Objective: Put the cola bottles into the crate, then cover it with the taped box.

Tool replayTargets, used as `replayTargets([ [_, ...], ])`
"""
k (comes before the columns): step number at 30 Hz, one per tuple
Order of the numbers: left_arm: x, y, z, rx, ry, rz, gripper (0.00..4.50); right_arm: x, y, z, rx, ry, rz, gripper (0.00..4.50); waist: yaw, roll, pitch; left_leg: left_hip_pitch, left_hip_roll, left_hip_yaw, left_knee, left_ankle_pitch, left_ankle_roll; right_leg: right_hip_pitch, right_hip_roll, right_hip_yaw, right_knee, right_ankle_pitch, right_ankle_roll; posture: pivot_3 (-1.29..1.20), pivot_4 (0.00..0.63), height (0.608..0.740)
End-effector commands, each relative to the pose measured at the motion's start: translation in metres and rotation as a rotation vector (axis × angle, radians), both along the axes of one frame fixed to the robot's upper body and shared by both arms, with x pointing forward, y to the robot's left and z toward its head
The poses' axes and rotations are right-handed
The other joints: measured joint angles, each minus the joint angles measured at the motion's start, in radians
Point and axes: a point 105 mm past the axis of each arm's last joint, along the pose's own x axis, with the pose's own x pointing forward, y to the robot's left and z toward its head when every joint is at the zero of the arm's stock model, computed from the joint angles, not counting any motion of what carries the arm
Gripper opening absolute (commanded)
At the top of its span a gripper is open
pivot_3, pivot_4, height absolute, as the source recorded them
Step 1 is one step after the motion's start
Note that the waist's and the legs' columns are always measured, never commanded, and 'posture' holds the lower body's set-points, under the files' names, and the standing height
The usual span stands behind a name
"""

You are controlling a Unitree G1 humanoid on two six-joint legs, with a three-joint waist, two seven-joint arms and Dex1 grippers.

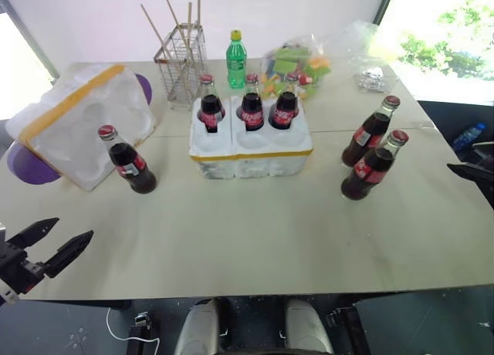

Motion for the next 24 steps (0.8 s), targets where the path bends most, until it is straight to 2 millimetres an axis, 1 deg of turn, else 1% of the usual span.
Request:
replayTargets([
  [1, -0.0027, -0.0008, 0.0025, 0.015, 0.005, -0.016, 4.45, -0.0007, -0.0009, 0.0155, -0.015, -0.049, 0.003, 4.50, 0.000, 0.000, 0.000, 0.000, 0.000, 0.000, 0.000, 0.000, 0.000, 0.000, 0.000, 0.000, 0.000, 0.000, 0.000, 0.00, 0.150, 0.736],
  [12, -0.0016, 0.0045, 0.0016, 0.004, 0.008, 0.010, 4.45, -0.0011, 0.0018, 0.0126, 0.026, -0.033, 0.012, 4.50, -0.001, 0.000, 0.000, 0.000, 0.000, 0.001, 0.000, 0.000, 0.000, -0.001, 0.000, 0.001, 0.000, 0.000, 0.000, 0.00, 0.150, 0.736],
  [18, -0.0018, 0.0036, 0.0030, 0.002, 0.009, -0.007, 4.45, -0.0028, 0.0027, 0.0103, 0.026, -0.021, 0.017, 4.50, -0.001, 0.000, 0.000, 0.000, 0.000, 0.001, 0.000, 0.000, 0.000, -0.001, 0.000, 0.001, 0.000, 0.000, 0.000, 0.00, 0.150, 0.736],
  [24, 0.0038, 0.0009, 0.0049, 0.019, 0.002, -0.026, 4.45, -0.0024, 0.0043, 0.0079, 0.014, -0.017, 0.025, 4.50, -0.001, 0.000, 0.000, 0.000, 0.000, 0.001, 0.000, 0.000, 0.000, -0.001, 0.000, 0.001, 0.000, 0.000, 0.000, 0.00, 0.150, 0.736],
])
